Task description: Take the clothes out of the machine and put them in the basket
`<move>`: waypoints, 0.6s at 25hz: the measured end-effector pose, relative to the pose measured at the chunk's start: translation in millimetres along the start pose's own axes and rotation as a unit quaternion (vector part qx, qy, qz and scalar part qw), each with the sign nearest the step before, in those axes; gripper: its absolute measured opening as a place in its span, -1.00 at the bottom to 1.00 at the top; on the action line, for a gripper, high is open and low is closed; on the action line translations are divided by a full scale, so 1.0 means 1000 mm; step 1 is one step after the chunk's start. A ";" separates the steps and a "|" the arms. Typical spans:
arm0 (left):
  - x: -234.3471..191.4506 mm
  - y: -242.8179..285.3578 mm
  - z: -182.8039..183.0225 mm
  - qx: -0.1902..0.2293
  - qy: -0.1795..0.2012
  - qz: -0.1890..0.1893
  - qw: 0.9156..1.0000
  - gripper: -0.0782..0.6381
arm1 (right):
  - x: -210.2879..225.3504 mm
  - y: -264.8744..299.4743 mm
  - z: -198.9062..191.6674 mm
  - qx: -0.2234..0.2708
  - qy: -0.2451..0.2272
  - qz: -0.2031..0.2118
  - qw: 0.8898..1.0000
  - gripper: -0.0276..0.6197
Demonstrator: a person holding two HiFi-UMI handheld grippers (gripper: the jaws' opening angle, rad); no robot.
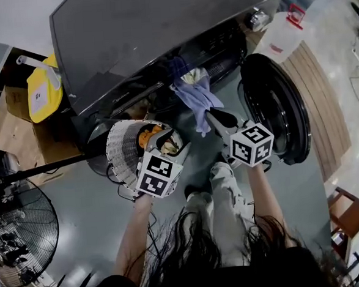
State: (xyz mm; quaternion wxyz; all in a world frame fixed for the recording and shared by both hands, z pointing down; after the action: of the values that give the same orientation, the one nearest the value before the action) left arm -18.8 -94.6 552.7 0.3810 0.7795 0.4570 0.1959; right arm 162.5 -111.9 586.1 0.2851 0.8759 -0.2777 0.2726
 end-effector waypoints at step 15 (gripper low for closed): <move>0.014 0.020 0.033 -0.030 0.019 0.002 0.999 0.16 | -0.084 -0.075 0.068 -0.003 -0.037 0.069 0.997 -0.74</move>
State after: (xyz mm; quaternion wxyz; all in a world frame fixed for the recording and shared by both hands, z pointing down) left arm 21.5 -101.8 547.1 0.3951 0.7648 0.4567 0.2244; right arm 173.7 -77.4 460.0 0.2583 0.8632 -0.3486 0.2581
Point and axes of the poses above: the fingertips, and each gripper's own axes: y forward along the fingers, x to its right, z out of its top, the point moved 8 cm from there along -y, backward along the fingers, and after that the axes turned 6 degrees about y, right-handed, at the moved point
